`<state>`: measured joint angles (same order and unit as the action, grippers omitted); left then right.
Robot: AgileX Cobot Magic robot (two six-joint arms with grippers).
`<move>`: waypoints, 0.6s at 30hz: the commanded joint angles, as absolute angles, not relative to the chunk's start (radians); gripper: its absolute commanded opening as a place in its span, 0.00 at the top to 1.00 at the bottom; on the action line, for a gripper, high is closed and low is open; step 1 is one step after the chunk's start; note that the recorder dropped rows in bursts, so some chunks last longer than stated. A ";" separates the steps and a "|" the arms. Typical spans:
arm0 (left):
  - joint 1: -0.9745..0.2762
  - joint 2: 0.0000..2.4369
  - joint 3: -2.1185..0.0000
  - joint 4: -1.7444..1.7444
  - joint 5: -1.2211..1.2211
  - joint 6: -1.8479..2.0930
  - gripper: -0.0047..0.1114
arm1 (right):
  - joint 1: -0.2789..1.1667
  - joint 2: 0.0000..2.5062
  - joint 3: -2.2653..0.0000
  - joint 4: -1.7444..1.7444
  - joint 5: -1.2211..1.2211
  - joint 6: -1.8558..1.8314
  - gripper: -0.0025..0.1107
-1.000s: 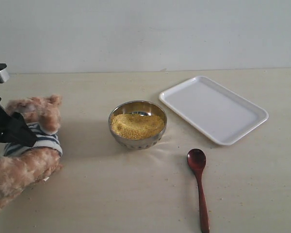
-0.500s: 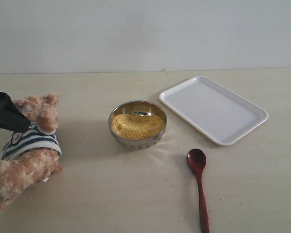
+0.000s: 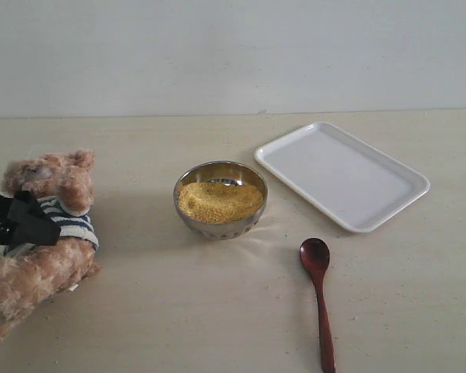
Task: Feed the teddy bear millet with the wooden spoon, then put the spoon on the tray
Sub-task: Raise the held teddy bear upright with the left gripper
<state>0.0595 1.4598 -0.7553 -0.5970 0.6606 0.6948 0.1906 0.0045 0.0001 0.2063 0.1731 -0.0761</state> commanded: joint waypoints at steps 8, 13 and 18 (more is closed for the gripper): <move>0.057 1.627 -0.749 -0.827 0.594 0.829 0.09 | 0.194 0.000 0.000 0.204 0.168 -0.079 0.98; 0.057 1.727 -0.749 -0.828 0.562 0.839 0.09 | 0.194 0.000 0.000 0.204 0.168 -0.079 0.98; 0.057 1.814 -0.751 -0.830 0.553 0.847 0.21 | 0.194 0.000 0.000 0.204 0.168 -0.079 0.98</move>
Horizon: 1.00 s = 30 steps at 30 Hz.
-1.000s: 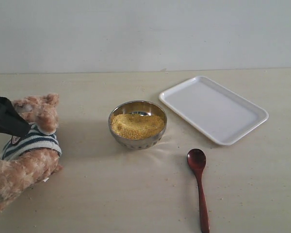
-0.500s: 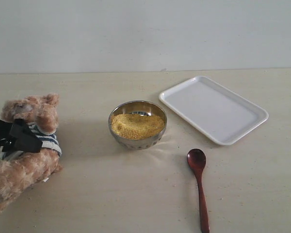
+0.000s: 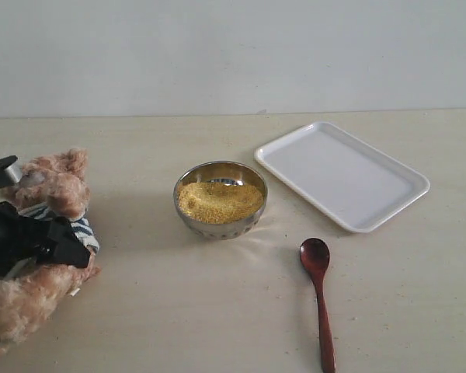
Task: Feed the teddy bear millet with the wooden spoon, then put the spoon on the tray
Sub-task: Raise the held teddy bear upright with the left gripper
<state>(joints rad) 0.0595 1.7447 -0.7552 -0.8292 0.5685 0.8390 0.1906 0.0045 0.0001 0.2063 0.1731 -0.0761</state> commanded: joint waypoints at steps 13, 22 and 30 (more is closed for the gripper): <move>0.057 1.761 -0.814 -0.826 0.851 0.851 0.92 | 0.194 0.000 0.000 0.204 0.168 -0.079 0.98; 0.057 1.483 -0.935 -0.572 1.036 0.750 0.92 | 0.194 0.000 0.000 0.204 0.168 -0.079 0.98; -0.061 1.437 -0.961 -0.369 1.177 0.728 0.92 | 0.194 0.000 0.000 0.204 0.168 -0.079 0.98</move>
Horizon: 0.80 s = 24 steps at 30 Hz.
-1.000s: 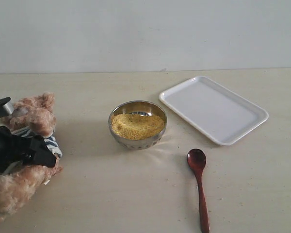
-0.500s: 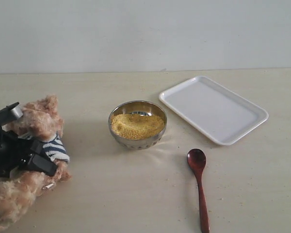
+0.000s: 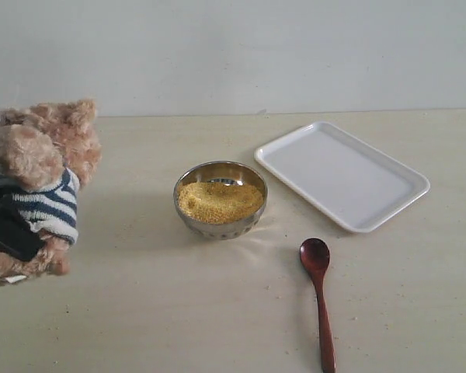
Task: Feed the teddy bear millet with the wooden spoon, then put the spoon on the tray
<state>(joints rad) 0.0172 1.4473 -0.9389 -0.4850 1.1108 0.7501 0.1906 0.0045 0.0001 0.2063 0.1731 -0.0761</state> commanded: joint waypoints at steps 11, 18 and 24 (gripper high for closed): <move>-0.225 1.439 -0.971 0.006 1.078 0.563 0.92 | 0.194 0.000 0.000 0.204 0.168 -0.079 0.98; -0.285 1.474 -0.971 0.011 1.001 0.605 0.92 | 0.194 0.000 0.000 0.204 0.168 -0.079 0.98; -0.373 1.539 -0.971 0.036 0.975 0.652 0.92 | 0.194 0.000 0.000 0.204 0.168 -0.079 0.98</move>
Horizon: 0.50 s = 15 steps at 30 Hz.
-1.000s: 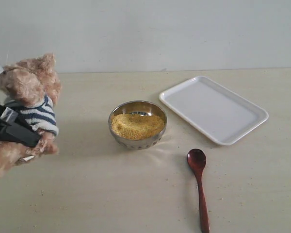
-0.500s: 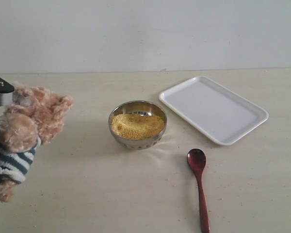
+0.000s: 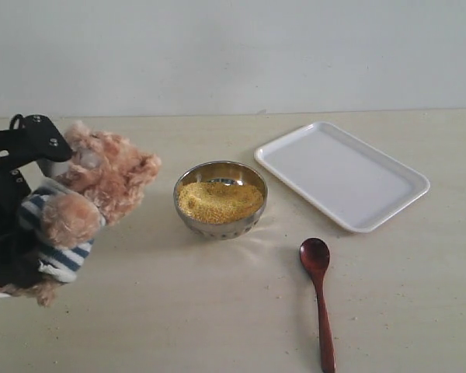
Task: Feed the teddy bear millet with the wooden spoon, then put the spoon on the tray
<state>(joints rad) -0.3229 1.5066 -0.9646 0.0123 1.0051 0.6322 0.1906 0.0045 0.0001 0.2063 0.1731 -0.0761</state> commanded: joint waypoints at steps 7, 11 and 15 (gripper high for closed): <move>-0.394 1.564 -0.971 0.045 0.968 0.642 0.92 | 0.194 0.000 0.000 0.204 0.168 -0.079 0.98; -0.394 1.564 -0.971 0.050 0.976 0.642 0.92 | 0.194 0.000 0.000 0.204 0.168 -0.079 0.98; -0.394 1.563 -0.971 0.050 0.991 0.617 0.92 | 0.194 0.000 0.000 0.204 0.168 -0.079 0.98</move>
<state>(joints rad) -0.3872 1.5664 -0.9646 0.0498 0.9823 0.6401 0.1906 0.0045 0.0001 0.2063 0.1731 -0.0761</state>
